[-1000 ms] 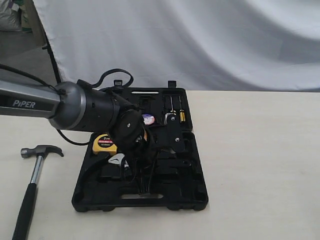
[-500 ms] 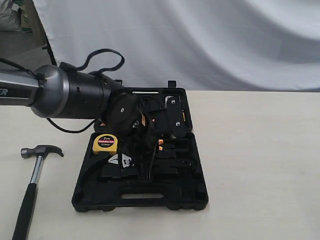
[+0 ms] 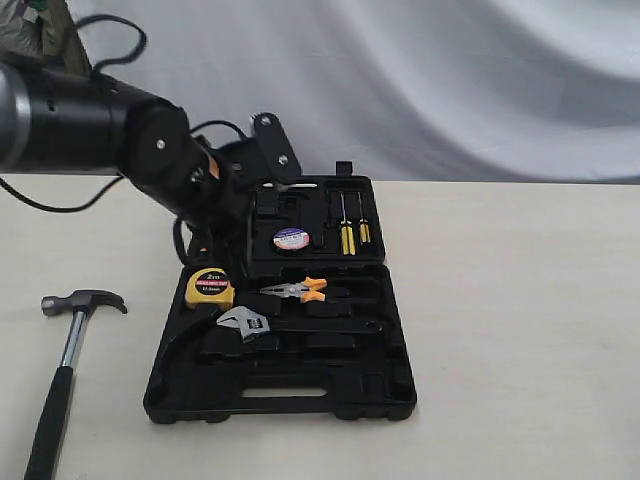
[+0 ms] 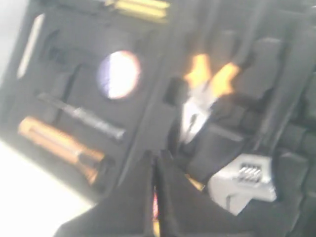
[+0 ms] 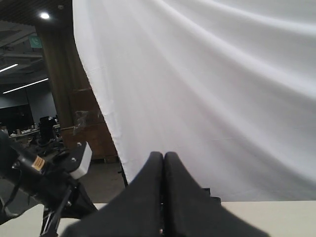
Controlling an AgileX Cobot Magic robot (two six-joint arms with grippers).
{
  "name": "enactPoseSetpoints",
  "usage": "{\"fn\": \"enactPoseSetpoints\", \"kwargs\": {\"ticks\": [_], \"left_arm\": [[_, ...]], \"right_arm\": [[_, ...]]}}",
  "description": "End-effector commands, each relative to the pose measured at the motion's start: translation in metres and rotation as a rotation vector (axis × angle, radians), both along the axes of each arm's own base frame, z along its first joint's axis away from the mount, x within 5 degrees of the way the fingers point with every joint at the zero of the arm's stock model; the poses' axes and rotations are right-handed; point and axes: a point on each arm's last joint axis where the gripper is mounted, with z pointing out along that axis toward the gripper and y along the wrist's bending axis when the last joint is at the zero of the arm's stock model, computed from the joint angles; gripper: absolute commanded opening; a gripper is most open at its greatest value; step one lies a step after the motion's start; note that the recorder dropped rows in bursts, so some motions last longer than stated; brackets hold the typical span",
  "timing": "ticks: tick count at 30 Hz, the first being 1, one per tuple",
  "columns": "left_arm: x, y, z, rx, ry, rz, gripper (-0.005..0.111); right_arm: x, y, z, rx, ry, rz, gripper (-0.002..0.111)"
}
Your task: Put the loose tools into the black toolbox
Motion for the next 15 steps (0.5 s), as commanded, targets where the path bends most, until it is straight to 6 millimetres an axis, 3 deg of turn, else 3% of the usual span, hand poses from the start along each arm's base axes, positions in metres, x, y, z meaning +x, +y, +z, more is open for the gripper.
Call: {"fn": "enactPoseSetpoints", "kwargs": {"ticks": [1,8,15], "left_arm": [[-0.006,0.032,0.021,-0.009,0.050,0.096,0.000],[-0.016,0.079,0.021,0.017,0.240,0.267,0.000],[-0.026,0.105,-0.008,-0.035,0.311,0.447,0.000]], "right_arm": [[-0.001,-0.001,0.000,-0.007,-0.017,-0.006,0.000],[-0.001,-0.001,0.000,-0.007,-0.017,-0.006,0.000],[-0.001,-0.001,0.000,-0.007,-0.017,-0.006,0.000]]}}
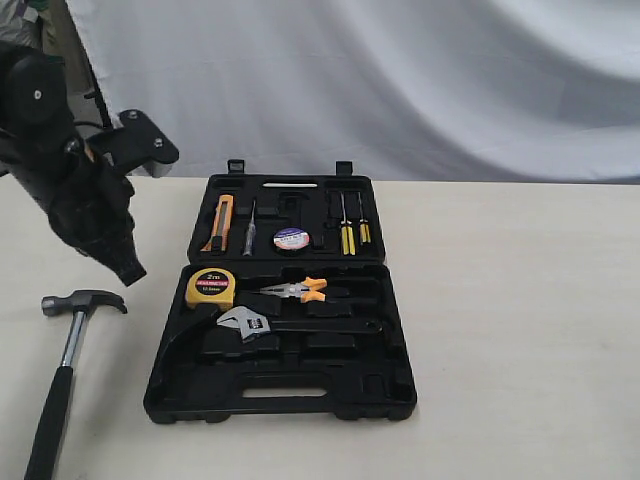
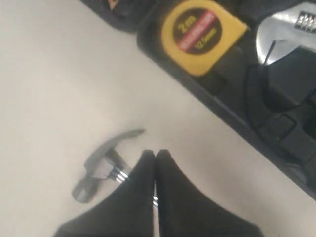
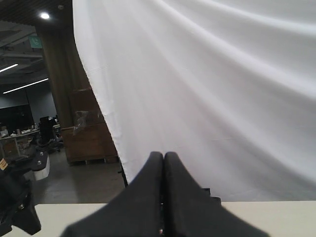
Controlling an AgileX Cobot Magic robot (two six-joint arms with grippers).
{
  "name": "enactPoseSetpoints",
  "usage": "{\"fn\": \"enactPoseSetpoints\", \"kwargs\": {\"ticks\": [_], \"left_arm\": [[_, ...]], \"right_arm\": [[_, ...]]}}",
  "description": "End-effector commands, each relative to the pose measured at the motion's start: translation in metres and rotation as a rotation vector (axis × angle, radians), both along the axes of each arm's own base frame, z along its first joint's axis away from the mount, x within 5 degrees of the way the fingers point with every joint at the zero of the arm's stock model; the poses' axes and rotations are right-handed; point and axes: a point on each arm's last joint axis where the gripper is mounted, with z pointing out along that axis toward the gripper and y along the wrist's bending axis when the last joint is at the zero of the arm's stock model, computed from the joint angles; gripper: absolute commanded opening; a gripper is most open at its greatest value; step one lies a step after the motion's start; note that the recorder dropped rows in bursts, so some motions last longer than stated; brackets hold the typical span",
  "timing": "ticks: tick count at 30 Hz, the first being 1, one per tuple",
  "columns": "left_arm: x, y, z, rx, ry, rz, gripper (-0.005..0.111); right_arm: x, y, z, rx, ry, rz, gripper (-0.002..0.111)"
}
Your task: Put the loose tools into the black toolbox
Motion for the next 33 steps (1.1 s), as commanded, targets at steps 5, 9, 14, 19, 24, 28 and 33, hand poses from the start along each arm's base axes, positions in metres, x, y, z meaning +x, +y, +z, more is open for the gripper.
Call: {"fn": "enactPoseSetpoints", "kwargs": {"ticks": [5,9,14,19,24,28,33], "left_arm": [[-0.012,0.015,-0.023,-0.058,0.031,0.189,0.000],[-0.014,0.016,-0.028,-0.061,0.030,0.200,0.000],[-0.017,0.028,-0.029,0.135,0.061,0.060,0.000],[-0.034,0.040,-0.032,0.353,0.261,-0.278,0.000],[-0.048,0.043,-0.071,0.487,0.245,-0.693,0.000],[-0.040,0.039,-0.070,0.467,0.140,-0.652,0.014],[-0.039,0.038,-0.070,0.460,0.125,-0.636,0.072]], "right_arm": [[-0.001,0.000,-0.001,-0.011,-0.012,-0.002,0.000],[-0.001,0.000,0.000,-0.010,-0.013,-0.003,0.000],[-0.001,0.000,0.000,-0.009,-0.014,-0.004,0.000],[-0.001,0.000,0.000,-0.009,-0.014,-0.004,0.000],[-0.001,0.000,0.000,-0.009,-0.014,-0.004,0.000],[-0.001,0.000,0.000,-0.009,-0.014,-0.004,0.000],[-0.001,0.000,0.000,-0.009,-0.014,-0.004,0.000]]}}
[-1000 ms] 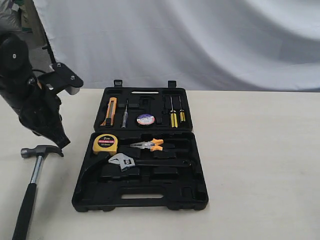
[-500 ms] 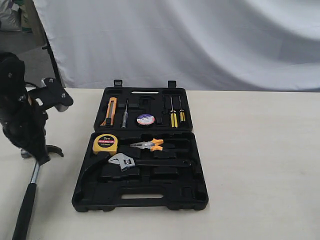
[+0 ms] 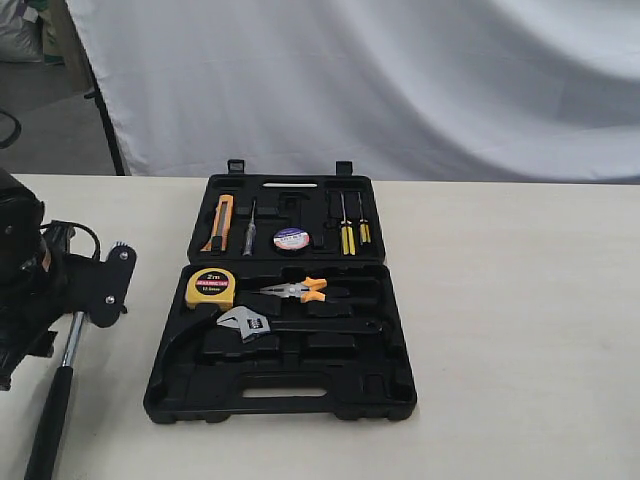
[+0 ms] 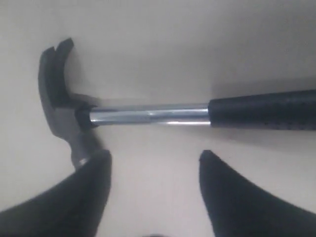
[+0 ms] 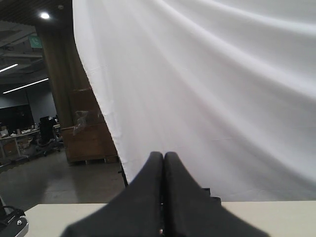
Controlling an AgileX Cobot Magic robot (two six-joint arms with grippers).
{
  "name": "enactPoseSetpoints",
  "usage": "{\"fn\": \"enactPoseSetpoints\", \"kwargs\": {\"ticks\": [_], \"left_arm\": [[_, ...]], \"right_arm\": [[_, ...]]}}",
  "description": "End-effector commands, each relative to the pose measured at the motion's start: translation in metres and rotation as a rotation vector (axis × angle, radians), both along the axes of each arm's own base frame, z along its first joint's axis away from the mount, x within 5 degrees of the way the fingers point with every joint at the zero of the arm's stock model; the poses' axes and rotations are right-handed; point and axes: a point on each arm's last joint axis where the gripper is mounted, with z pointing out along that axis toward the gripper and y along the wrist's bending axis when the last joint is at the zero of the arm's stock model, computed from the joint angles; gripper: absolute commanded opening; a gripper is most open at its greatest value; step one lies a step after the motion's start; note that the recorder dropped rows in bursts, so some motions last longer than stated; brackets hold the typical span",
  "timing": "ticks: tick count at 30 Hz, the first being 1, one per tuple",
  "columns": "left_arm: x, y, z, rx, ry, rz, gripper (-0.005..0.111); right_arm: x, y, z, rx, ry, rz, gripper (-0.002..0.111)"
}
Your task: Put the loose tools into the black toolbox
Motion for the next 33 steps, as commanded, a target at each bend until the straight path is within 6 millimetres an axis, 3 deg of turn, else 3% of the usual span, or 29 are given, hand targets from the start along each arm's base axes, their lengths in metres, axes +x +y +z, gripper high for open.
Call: {"fn": "enactPoseSetpoints", "kwargs": {"ticks": [1,3,10,15,26,29,33], "left_arm": [[-0.002,0.002,0.000,0.022,0.024,-0.023,0.078],[-0.005,0.003,-0.001,0.081,0.089,-0.179,0.087],[0.000,0.001,-0.016,0.104,0.098,-0.342,0.086],[0.004,-0.003,-0.032,0.100,0.112,-0.390,0.086],[0.003,-0.025,-0.045,0.099,0.160,-0.442,0.086],[0.001,-0.024,-0.051,0.107,0.209,-0.434,0.066],[0.000,-0.024,-0.051,0.105,0.212,-0.421,0.029]], "right_arm": [[-0.001,0.000,0.000,-0.009,-0.014,-0.004,0.000],[-0.001,0.000,0.000,-0.009,-0.014,-0.004,0.000],[-0.001,0.000,0.000,-0.009,-0.014,-0.004,0.000],[-0.001,0.000,0.000,-0.009,-0.014,-0.004,0.000],[-0.001,0.000,0.000,-0.009,-0.014,-0.004,0.000],[-0.001,0.000,0.000,-0.009,-0.014,-0.004,0.000],[-0.001,0.000,0.000,-0.009,-0.014,-0.004,0.000]]}}
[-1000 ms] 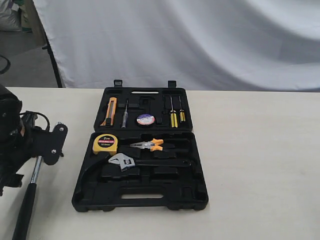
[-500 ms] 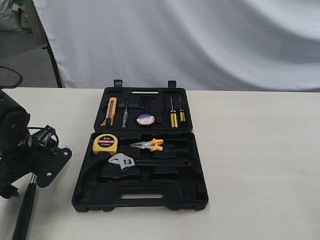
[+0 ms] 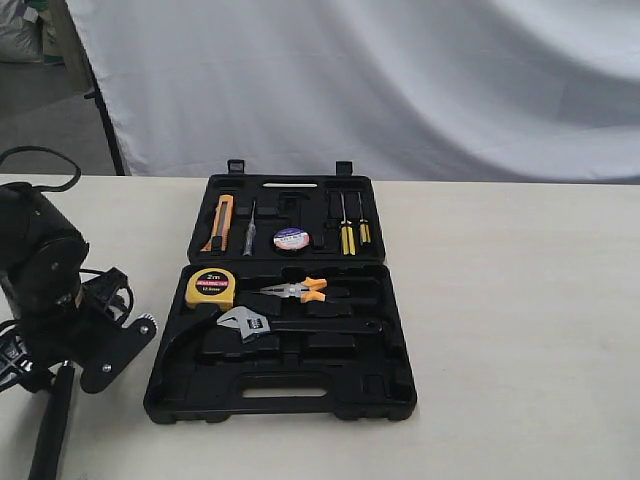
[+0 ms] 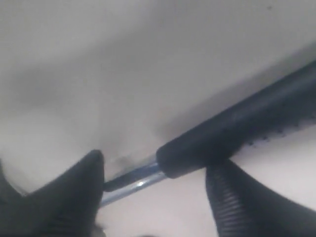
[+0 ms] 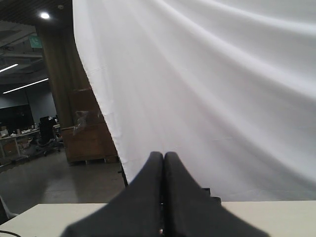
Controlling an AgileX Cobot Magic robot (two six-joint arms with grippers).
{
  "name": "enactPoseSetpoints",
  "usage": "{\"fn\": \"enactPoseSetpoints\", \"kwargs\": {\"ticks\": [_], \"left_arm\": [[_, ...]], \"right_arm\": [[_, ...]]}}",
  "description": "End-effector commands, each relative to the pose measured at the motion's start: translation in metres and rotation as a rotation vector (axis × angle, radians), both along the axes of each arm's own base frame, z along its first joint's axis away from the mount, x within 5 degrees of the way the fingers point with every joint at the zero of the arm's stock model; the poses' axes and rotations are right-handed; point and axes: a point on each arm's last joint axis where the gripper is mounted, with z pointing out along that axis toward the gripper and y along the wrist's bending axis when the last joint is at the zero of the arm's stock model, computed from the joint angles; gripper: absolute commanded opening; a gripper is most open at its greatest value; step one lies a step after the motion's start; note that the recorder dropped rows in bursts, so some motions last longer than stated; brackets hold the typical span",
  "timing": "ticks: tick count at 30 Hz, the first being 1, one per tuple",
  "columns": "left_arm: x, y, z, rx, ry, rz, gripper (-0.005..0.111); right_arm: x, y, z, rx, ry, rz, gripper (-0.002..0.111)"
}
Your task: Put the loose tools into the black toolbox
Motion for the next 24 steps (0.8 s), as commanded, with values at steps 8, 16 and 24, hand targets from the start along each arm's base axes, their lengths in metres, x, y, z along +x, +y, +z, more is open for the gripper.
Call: {"fn": "enactPoseSetpoints", "kwargs": {"ticks": [8,16,24], "left_arm": [[-0.004,-0.003,-0.010,-0.029,0.020,0.090,0.000],[-0.011,0.001,-0.010,0.015,0.084,0.152,0.000],[-0.016,0.004,0.000,0.040,0.103,0.195,0.000]], "right_arm": [[-0.001,-0.001,0.000,-0.008,-0.016,-0.005,0.000],[-0.001,-0.001,0.000,-0.007,-0.017,-0.006,0.000],[-0.001,-0.001,0.000,-0.007,-0.017,-0.006,0.000]]}}
